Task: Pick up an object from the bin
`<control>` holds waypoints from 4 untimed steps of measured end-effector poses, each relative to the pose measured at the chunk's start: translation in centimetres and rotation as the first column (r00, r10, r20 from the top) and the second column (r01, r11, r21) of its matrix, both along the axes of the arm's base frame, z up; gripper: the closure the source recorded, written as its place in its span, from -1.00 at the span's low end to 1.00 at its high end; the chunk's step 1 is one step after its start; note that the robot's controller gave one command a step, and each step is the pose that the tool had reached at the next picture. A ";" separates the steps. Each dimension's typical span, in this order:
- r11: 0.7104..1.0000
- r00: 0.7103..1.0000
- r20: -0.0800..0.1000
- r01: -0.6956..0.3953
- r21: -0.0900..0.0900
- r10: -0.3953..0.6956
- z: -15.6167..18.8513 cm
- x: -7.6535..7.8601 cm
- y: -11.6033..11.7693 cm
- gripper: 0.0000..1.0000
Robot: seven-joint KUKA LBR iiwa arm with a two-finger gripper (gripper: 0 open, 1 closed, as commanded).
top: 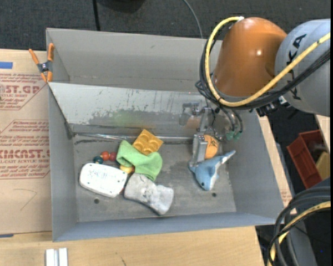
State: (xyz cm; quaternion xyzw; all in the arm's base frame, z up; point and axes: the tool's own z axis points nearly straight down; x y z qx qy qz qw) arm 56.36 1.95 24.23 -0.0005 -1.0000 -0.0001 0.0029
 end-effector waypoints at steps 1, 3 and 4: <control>1.000 1.000 0.008 0.000 0.000 0.000 0.4 0.1 0.0 -1.00; 0.997 0.997 0.007 0.073 0.000 -0.073 -9.2 -2.0 3.4 -1.00; 1.000 1.000 0.005 -0.020 0.004 0.020 -11.5 -3.3 5.5 -1.00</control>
Offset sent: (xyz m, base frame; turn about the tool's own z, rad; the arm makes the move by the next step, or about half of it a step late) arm 0.0160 -0.0216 -0.1195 0.1167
